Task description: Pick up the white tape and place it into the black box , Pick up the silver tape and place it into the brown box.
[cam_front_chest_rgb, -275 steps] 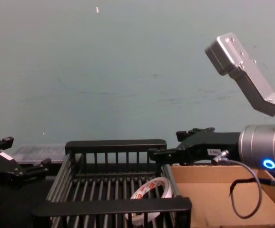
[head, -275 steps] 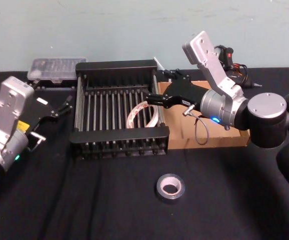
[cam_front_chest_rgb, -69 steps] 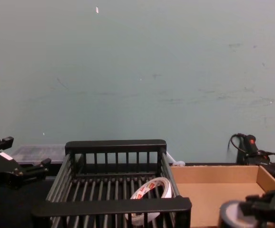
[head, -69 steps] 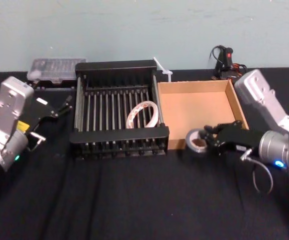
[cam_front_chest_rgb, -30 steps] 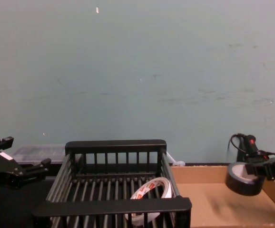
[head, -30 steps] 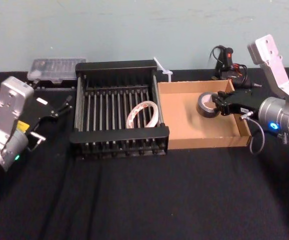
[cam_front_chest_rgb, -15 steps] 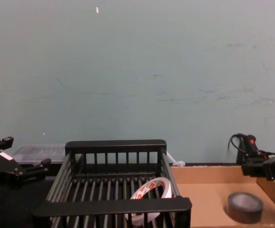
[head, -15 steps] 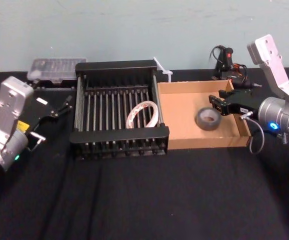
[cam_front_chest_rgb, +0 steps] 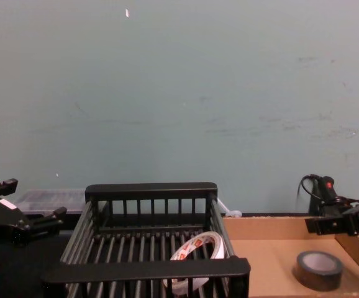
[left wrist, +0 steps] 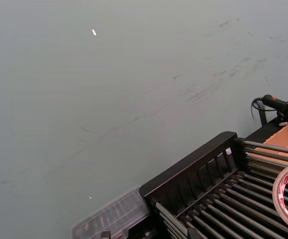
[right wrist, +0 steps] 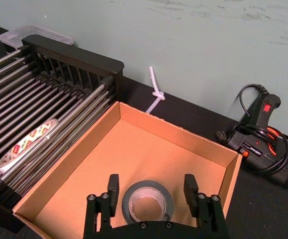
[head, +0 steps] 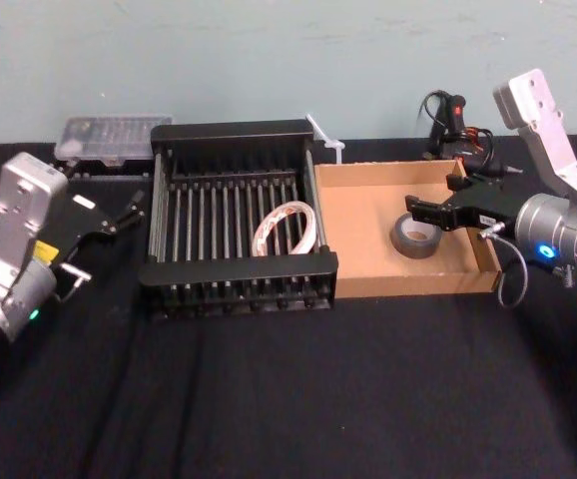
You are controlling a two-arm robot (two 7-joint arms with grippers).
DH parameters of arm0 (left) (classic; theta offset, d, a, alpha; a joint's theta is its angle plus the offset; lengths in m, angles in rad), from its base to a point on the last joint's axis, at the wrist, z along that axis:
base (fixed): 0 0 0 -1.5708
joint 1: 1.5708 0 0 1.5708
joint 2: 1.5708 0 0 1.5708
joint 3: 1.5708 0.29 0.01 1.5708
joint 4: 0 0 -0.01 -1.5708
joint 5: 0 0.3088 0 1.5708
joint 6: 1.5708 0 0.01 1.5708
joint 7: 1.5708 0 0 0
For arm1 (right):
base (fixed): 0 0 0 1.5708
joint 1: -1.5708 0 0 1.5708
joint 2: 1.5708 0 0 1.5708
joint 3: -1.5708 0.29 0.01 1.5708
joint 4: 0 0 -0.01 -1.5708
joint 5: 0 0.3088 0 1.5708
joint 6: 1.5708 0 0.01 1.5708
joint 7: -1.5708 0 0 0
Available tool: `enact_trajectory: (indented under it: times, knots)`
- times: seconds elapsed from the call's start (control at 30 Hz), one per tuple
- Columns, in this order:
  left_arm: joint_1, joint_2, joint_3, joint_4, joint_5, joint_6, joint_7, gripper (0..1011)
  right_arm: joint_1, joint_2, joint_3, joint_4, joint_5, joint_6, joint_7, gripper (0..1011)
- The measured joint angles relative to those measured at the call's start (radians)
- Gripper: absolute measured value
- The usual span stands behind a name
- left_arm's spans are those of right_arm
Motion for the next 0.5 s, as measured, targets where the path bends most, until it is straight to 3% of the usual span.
enact_trajectory:
  times: [0.27,0.5]
  knots:
    - [0.0,0.0,0.0,0.0,0.0,0.0,0.0,1001,0.0,0.0,0.0,0.0,0.0,0.0,0.0,1002]
    - [0.0,0.0,0.0,0.0,0.0,0.0,0.0,1001,0.0,0.0,0.0,0.0,0.0,0.0,0.0,1002]
